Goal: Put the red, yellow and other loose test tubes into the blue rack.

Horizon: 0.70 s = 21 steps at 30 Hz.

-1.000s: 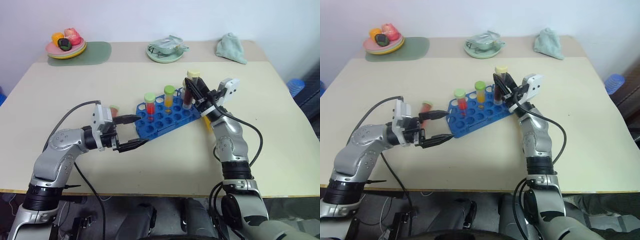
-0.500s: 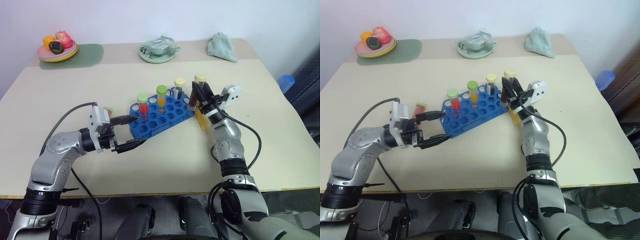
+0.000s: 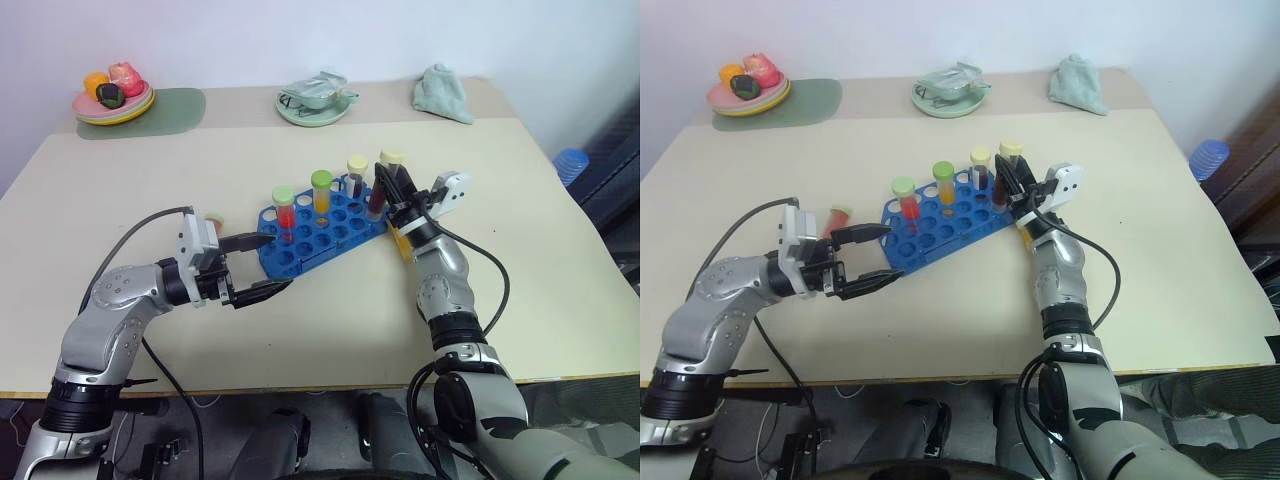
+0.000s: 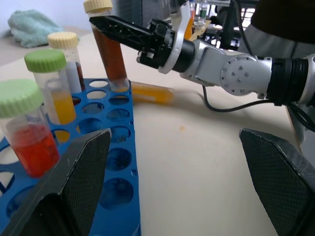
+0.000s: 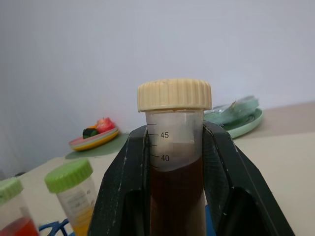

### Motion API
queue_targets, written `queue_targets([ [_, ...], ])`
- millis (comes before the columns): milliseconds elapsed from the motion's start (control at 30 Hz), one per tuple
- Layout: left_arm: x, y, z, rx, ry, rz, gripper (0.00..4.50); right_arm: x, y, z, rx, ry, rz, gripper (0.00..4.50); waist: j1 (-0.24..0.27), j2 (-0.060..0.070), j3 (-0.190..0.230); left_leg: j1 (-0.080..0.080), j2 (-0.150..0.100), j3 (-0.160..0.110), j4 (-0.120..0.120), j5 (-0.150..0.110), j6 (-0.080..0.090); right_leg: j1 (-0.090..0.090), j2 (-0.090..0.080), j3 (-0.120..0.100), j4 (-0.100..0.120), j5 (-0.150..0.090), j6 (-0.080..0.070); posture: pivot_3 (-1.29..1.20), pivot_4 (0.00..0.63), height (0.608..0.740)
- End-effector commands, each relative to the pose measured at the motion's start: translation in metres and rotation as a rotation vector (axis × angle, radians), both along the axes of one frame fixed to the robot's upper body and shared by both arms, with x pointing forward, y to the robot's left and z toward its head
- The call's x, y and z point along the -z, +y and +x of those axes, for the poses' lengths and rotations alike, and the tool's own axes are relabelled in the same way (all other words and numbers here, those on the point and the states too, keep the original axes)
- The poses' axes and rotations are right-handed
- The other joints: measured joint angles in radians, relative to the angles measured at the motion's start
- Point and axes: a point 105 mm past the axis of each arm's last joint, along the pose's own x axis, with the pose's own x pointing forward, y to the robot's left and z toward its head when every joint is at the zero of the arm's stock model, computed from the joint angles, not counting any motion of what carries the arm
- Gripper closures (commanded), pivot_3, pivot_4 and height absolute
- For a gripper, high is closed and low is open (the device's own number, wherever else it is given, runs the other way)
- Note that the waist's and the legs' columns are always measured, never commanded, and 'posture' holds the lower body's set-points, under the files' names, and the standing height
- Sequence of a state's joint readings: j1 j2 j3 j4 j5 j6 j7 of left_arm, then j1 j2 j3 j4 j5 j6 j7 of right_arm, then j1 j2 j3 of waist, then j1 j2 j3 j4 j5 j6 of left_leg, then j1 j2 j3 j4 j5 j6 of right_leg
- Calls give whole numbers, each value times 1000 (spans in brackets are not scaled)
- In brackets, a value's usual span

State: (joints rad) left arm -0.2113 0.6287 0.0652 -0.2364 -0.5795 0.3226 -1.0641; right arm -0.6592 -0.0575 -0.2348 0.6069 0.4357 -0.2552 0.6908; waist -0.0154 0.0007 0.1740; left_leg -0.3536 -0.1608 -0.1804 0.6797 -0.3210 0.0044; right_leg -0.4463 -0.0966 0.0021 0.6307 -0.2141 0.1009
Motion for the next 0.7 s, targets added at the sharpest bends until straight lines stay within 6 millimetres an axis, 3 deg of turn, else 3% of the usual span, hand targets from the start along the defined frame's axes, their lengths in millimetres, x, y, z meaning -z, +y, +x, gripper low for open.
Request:
queue_targets([
  [33, -11, 3, -1, -6, -56, 0, 207, -4, 7, -2, -22, -25, 0, 3703, 0, 0, 0, 0, 0, 0, 0, 0, 0, 0, 0, 0, 0, 0, 0, 0, 150, 740],
  [333, -12, 2, 0, -2, -64, -2, 207, 4, 3, -2, 20, -39, -76, 3703, 0, 0, 0, 0, 0, 0, 0, 0, 0, 0, 0, 0, 0, 0, 0, 0, 150, 740],
  [700, -14, -1, 1, 0, -69, -7, 207, 19, 8, -15, 25, -108, -189, 3703, 1, 0, 0, 0, 0, 0, -1, 0, 0, 0, 1, 1, 0, 0, 0, 0, 150, 740],
])
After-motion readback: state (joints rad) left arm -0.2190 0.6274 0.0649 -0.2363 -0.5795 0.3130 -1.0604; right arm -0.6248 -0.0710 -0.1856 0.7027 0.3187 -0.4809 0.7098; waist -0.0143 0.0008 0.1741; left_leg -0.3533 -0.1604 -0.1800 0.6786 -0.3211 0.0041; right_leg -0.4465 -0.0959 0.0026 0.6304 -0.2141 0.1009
